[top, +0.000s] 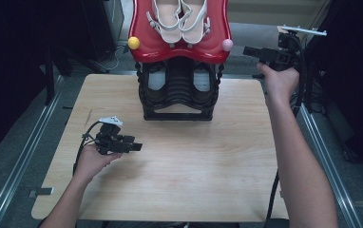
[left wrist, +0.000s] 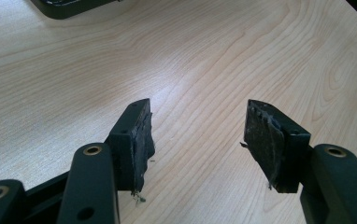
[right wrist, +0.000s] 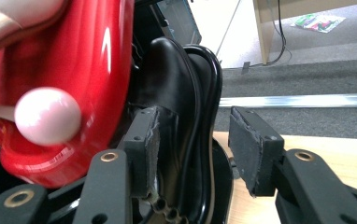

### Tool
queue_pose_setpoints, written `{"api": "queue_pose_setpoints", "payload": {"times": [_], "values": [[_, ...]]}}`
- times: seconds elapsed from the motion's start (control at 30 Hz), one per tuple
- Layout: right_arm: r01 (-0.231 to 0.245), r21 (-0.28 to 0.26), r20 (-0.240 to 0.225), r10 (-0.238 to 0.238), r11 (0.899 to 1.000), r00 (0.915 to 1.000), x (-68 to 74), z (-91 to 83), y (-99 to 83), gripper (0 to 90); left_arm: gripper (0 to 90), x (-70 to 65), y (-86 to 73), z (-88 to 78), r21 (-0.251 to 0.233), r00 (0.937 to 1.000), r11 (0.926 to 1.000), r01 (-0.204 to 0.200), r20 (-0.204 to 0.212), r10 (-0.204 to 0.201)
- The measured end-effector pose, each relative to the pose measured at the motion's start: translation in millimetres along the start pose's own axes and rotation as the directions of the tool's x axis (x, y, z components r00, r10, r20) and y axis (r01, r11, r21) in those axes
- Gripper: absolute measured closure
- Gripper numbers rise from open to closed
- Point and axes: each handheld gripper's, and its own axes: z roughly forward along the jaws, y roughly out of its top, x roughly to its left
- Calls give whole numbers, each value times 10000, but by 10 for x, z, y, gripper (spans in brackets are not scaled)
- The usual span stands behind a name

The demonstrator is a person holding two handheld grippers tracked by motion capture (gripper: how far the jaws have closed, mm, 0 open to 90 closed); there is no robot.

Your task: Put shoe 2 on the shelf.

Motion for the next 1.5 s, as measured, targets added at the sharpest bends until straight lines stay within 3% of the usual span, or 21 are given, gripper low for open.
{"api": "queue_pose_setpoints", "payload": {"times": [0.47,0.57,0.8,1.13,1.5], "values": [[187,545,7,-187,9983,9998,-168,25,-502,541,416,0,2,6,8,10000,10000,-55,15,55],[85,604,-189,-74,9981,9998,-194,33,-621,541,416,0,2,11,81,10000,9999,-75,53,75],[-89,842,-553,136,9964,9984,-220,49,-919,540,413,-4,1,19,100,10000,9999,-69,18,69],[371,1177,-701,-290,9924,9971,-157,94,-1295,527,410,-2,2,20,117,10000,9999,-86,47,85],[245,1747,-1067,-58,9843,9943,-233,181,-1732,520,408,-9,2,29,142,9999,9998,-131,41,130]]}}
